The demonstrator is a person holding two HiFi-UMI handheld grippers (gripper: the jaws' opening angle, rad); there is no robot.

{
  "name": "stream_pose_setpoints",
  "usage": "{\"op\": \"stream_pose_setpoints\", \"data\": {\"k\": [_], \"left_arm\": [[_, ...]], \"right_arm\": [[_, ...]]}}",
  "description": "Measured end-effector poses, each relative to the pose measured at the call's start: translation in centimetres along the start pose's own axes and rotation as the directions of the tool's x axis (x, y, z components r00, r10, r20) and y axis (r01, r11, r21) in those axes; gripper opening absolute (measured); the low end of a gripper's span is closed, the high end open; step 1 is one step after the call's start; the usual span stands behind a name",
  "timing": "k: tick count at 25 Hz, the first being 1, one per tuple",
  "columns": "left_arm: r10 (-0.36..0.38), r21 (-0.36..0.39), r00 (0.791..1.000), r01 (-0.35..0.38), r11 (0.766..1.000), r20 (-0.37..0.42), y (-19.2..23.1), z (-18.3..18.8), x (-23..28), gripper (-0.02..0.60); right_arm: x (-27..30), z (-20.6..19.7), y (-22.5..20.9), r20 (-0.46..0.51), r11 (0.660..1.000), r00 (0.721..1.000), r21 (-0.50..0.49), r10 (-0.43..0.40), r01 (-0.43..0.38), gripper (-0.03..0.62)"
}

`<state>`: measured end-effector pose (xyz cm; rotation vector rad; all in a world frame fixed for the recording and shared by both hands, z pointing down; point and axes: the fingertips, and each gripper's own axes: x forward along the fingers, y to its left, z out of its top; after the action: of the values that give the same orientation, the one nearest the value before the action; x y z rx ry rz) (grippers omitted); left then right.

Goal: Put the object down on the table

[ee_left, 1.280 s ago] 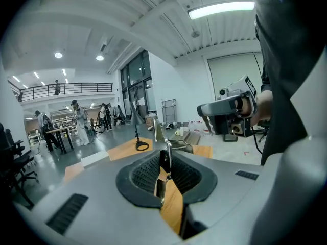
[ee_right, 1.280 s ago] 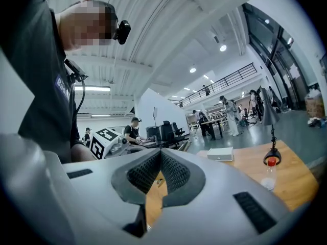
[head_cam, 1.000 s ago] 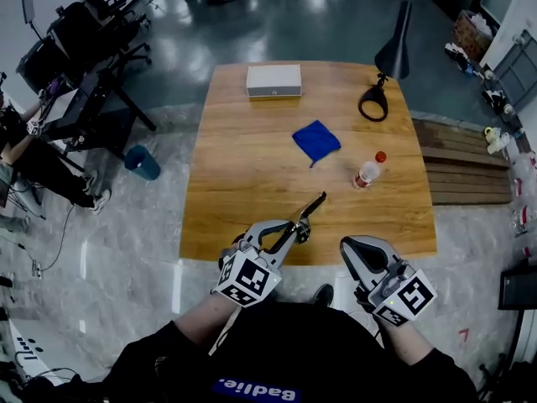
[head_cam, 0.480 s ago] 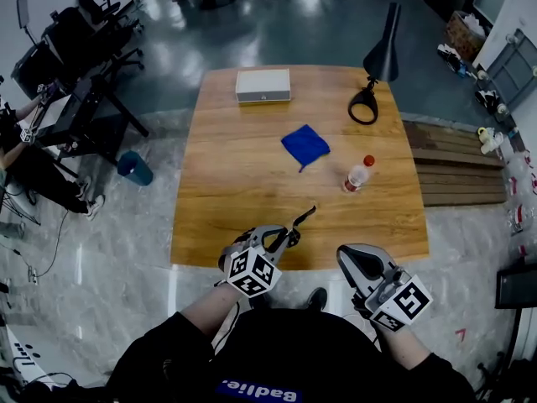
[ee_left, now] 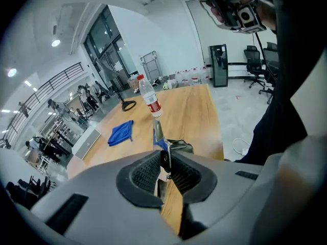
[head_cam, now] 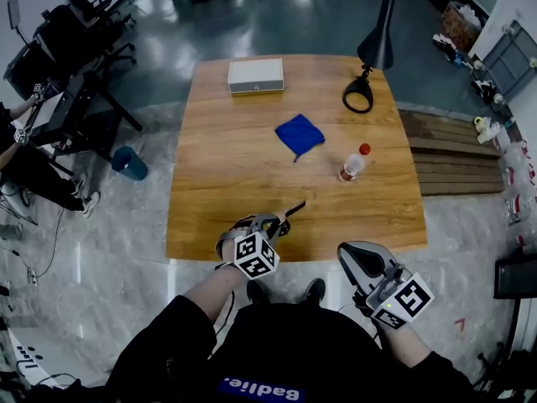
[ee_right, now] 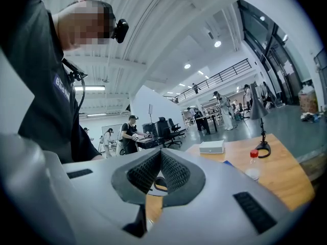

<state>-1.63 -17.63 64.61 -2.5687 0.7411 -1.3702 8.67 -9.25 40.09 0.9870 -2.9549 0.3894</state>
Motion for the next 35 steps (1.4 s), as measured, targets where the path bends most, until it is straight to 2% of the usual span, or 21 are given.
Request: {"op": "stream_pose_setpoints", "data": {"k": [8, 19, 27, 35], "left_arm": [[-0.046, 0.067, 0.994, 0.053, 0.996, -0.096, -1.4, -2.3, 3.0, 0.055], [-0.098, 0.127, 0.969, 0.129, 0.983, -0.226, -3.9, -6.6, 6.7, 0.031], [-0.058, 0.17, 0.972, 0.099, 0.98, -0.228, -4.0, -6.6, 7.4, 0.031], [-0.077, 0.204, 0.968, 0.128, 0.971, -0.238, -5.5, -6.9, 8.0, 0.04]], "right_arm": [[0.1, -0.2, 0.4, -0.013, 1.0, 1.0, 0.005, 0.004, -0.004, 0.005], [-0.3, -1.1, 0.3, -0.029, 1.0, 0.999, 0.016, -0.015, 0.015, 0.005], [-0.6, -1.7, 0.0, -0.041, 1.0, 0.999, 0.019, -0.024, 0.024, 0.005], [-0.5, -1.9, -0.1, -0.056, 1.0, 0.998, 0.014, -0.022, 0.023, 0.005]]}}
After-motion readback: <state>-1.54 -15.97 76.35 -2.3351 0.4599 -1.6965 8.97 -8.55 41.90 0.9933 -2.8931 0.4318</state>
